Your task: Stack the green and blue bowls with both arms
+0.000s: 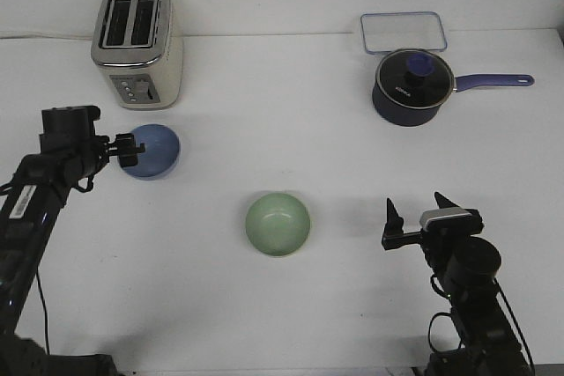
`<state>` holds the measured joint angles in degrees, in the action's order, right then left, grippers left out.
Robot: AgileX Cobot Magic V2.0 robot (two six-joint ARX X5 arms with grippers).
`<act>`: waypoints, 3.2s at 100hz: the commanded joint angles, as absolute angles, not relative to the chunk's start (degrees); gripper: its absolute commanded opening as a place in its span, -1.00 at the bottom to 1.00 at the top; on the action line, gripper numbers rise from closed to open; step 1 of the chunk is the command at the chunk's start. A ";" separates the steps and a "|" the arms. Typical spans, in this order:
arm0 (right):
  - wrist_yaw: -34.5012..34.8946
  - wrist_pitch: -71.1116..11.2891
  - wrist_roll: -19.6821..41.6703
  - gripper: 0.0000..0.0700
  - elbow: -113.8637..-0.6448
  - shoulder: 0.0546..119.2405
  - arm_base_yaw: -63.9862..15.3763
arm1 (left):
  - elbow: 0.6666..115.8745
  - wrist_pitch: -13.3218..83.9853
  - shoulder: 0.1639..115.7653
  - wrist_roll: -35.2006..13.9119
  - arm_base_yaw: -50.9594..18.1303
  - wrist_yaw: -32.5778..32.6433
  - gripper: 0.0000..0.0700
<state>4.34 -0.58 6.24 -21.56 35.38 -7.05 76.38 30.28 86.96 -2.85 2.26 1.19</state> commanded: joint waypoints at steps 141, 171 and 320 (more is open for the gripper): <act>4.25 0.03 6.20 1.00 -21.93 35.68 -7.16 | 85.19 35.90 96.12 -4.03 3.70 -9.80 -0.98; 4.23 0.03 6.20 1.00 -21.93 35.68 -7.16 | 85.17 42.52 85.10 -5.63 -1.10 -18.04 -0.98; 4.23 0.03 6.20 1.00 -21.93 35.68 -7.16 | 84.68 42.61 97.36 -2.11 -31.38 -18.02 0.33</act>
